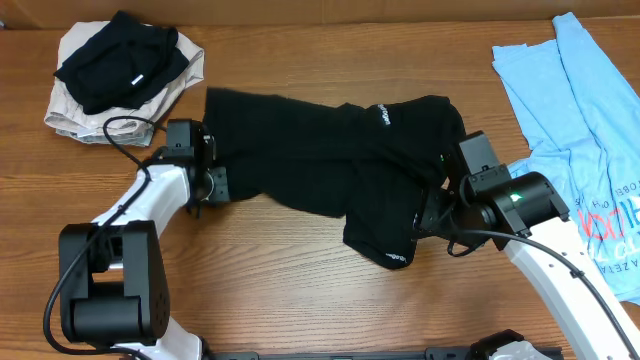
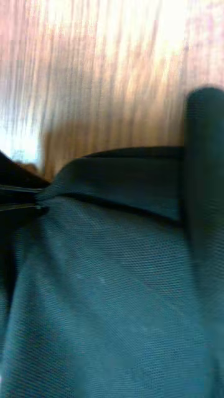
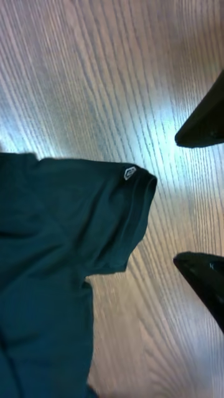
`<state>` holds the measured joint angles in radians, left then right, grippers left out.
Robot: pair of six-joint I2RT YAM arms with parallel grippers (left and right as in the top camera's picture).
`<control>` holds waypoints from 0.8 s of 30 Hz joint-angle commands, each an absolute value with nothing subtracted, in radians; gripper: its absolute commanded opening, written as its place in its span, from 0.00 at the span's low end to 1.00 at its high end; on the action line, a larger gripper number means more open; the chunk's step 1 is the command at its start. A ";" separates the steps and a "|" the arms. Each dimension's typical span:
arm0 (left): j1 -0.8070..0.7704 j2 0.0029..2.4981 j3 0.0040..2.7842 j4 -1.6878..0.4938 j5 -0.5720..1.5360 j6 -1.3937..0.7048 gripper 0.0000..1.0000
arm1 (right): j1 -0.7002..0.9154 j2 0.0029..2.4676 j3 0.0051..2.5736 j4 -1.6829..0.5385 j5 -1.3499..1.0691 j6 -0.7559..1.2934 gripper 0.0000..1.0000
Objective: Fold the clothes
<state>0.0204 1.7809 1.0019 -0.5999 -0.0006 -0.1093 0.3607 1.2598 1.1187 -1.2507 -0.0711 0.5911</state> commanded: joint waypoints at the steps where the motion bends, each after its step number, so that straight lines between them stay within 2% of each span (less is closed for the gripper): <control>1: 0.043 1.818 1.104 -0.739 -0.008 -0.138 0.04 | 0.366 1.259 1.056 -1.245 -0.069 0.604 0.56; 5: 0.073 1.818 1.244 -0.883 -0.007 -0.138 0.04 | 0.366 1.259 0.947 -1.159 -0.098 0.607 0.55; 11: 0.074 1.818 1.265 -0.886 -0.009 -0.138 0.09 | 0.366 1.262 0.807 -1.000 -0.153 0.607 0.47; 14: 0.074 1.818 1.265 -0.887 -0.012 -0.135 0.04 | 0.366 1.272 0.744 -0.941 -0.163 0.607 0.45; 24: 0.074 1.818 1.265 -0.894 -0.062 -0.135 0.04 | 0.366 1.367 0.661 -0.795 -0.238 0.626 0.41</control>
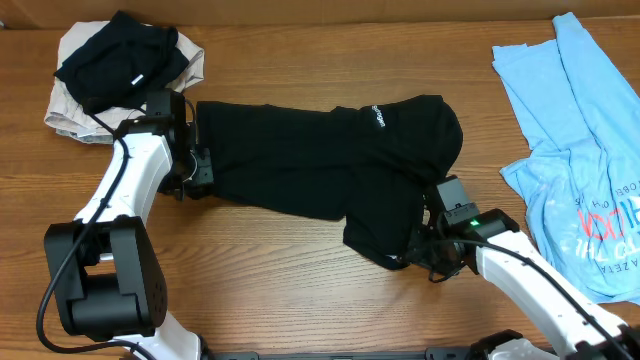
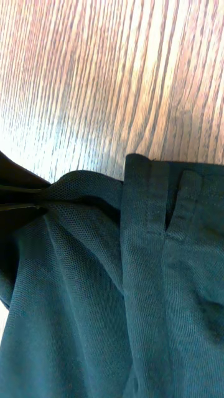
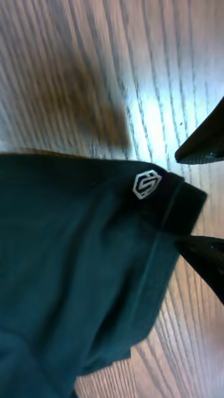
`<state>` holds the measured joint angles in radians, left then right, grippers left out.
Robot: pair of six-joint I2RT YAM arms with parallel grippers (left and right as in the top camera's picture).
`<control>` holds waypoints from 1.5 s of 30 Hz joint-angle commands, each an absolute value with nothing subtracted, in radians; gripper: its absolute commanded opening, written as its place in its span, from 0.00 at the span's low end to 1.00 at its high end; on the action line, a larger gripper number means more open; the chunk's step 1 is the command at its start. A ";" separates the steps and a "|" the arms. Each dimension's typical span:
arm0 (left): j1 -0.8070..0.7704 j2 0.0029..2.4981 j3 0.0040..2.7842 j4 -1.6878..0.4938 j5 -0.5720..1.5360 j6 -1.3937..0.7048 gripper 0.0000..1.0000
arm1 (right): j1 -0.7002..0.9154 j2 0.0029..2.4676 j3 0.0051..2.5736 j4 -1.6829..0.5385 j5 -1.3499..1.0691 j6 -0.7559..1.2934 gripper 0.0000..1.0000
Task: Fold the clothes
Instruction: 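Pull the shirt ends apart to straighten the folded shirt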
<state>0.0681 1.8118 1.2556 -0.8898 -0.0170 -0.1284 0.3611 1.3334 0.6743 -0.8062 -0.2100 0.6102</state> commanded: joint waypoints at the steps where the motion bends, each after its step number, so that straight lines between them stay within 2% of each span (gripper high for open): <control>1: 0.074 1.818 1.265 -0.898 -0.063 -0.135 0.04 | 0.366 1.381 0.661 -0.793 -0.239 0.627 0.41; 8: 0.075 1.818 1.265 -0.923 -0.063 -0.135 0.04 | 0.406 1.449 0.661 -0.782 -0.289 0.660 0.41; 10: 0.075 1.818 1.265 -0.929 -0.063 -0.135 0.04 | 0.409 1.448 0.662 -0.782 -0.290 0.684 0.36; 12: 0.075 1.818 1.265 -0.937 -0.063 -0.135 0.04 | 0.408 1.445 0.667 -0.782 -0.289 0.686 0.21; 13: 0.075 1.818 1.265 -0.942 -0.064 -0.135 0.04 | 0.399 1.440 0.677 -0.791 -0.280 0.686 0.07; 14: 0.075 1.818 1.265 -0.944 -0.068 -0.135 0.04 | 0.392 1.435 0.683 -0.798 -0.275 0.686 0.04; 21: 0.075 1.818 1.266 -0.996 -0.207 -0.135 0.04 | 0.243 1.341 0.913 -1.061 -0.198 0.588 0.04; 23: 0.075 1.818 1.266 -1.007 -0.255 -0.134 0.04 | 0.176 1.332 1.064 -1.217 -0.192 0.514 0.04; 30: 0.075 1.818 1.266 -1.049 -0.290 -0.133 0.04 | 0.156 1.333 1.306 -1.361 -0.195 0.437 0.04; 33: 0.074 1.818 1.266 -1.049 -0.289 -0.131 0.04 | 0.156 1.333 1.371 -1.339 -0.191 0.423 0.04; 37: 0.074 1.818 1.266 -1.019 -0.287 -0.133 0.04 | 0.156 1.364 1.388 -1.185 -0.165 0.406 0.04; 45: 0.072 1.818 1.266 -0.936 -0.242 -0.135 0.04 | 0.155 1.609 1.388 -1.019 -0.088 0.389 0.04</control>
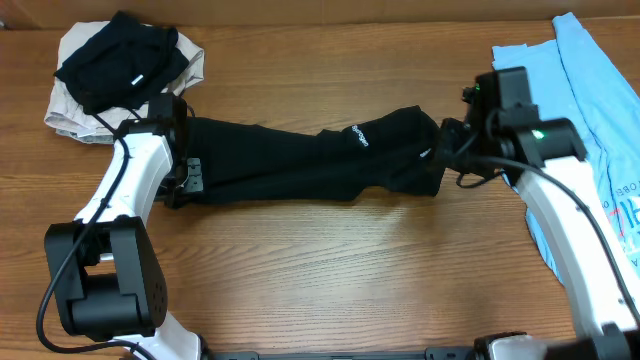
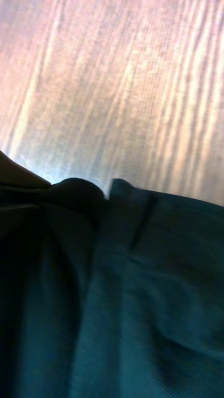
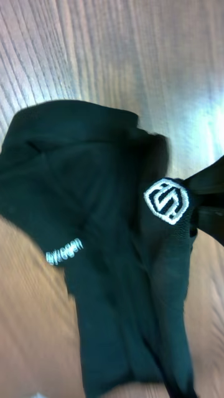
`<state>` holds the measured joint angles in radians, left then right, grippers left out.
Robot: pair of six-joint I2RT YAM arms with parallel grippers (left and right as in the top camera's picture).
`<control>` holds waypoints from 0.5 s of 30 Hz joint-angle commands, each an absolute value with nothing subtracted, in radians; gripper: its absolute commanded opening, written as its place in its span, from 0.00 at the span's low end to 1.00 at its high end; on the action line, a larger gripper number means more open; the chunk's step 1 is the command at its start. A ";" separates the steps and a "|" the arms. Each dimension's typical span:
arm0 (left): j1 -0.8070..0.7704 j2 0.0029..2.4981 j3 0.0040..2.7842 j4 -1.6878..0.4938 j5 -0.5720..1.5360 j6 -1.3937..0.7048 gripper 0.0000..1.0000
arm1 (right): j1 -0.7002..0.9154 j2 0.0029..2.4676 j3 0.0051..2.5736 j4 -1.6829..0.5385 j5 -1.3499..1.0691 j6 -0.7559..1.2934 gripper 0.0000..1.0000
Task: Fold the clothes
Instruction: 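Pull the shirt ends apart to straighten the folded shirt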
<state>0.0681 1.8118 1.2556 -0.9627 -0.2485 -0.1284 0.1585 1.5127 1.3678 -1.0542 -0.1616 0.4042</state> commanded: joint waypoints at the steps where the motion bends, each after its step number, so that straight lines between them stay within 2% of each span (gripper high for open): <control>1: 0.072 1.818 1.266 -0.927 -0.242 -0.135 0.04 | 0.155 1.646 1.388 -0.995 -0.070 0.389 0.04; 8: 0.072 1.818 1.311 -0.957 -0.218 -0.135 0.04 | 0.098 1.802 1.388 -0.866 -0.061 0.392 0.04; 15: 0.072 1.818 1.525 -1.235 -0.183 -0.134 0.05 | 0.072 1.830 1.387 -0.863 -0.061 0.388 0.04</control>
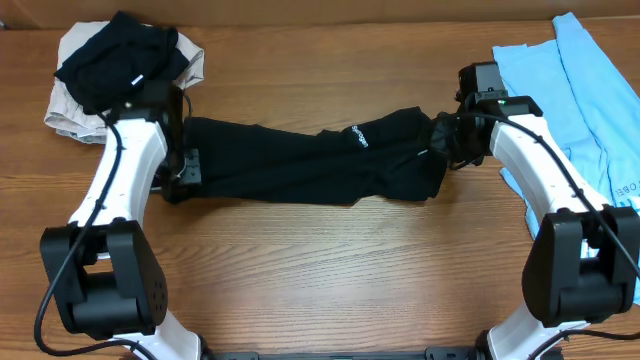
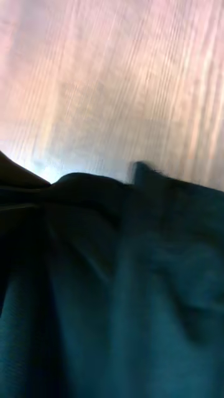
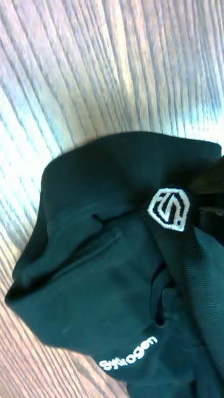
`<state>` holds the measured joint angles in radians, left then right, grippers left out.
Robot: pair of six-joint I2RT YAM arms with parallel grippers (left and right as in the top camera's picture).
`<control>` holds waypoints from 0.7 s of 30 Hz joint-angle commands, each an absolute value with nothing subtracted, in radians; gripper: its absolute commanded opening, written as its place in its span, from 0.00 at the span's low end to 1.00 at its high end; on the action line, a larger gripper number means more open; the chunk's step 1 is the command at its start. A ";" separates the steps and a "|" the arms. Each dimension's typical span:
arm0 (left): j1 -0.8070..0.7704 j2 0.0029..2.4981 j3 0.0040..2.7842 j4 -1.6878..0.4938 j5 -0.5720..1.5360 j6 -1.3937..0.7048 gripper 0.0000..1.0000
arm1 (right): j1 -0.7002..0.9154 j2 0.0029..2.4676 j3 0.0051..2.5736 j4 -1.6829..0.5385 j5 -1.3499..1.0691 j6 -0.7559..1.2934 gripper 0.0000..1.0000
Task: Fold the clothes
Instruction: 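Pull the shirt ends apart to straighten the folded shirt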
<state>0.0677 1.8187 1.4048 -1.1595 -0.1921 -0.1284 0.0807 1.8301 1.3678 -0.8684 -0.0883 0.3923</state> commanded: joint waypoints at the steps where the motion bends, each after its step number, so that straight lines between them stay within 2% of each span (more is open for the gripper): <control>1: 0.072 1.818 1.552 -1.266 -0.183 -0.134 0.04 | 0.072 1.830 1.387 -0.863 -0.061 0.388 0.04; 9: 0.072 1.833 1.584 -1.228 -0.160 -0.134 0.04 | 0.072 1.830 1.387 -0.852 -0.060 0.387 0.04; 17: 0.075 1.972 1.584 -0.987 -0.146 -0.135 0.06 | 0.072 1.831 1.387 -0.837 -0.040 0.388 0.04; 18: 0.075 1.993 1.584 -0.962 -0.143 -0.135 0.12 | 0.072 1.831 1.387 -0.835 -0.037 0.387 0.04; 20: 0.074 2.033 1.584 -0.910 -0.136 -0.135 0.43 | 0.072 1.831 1.387 -0.829 -0.038 0.384 0.04; 21: 0.072 2.053 1.584 -0.884 -0.136 -0.135 0.51 | 0.072 1.831 1.387 -0.822 -0.038 0.380 0.04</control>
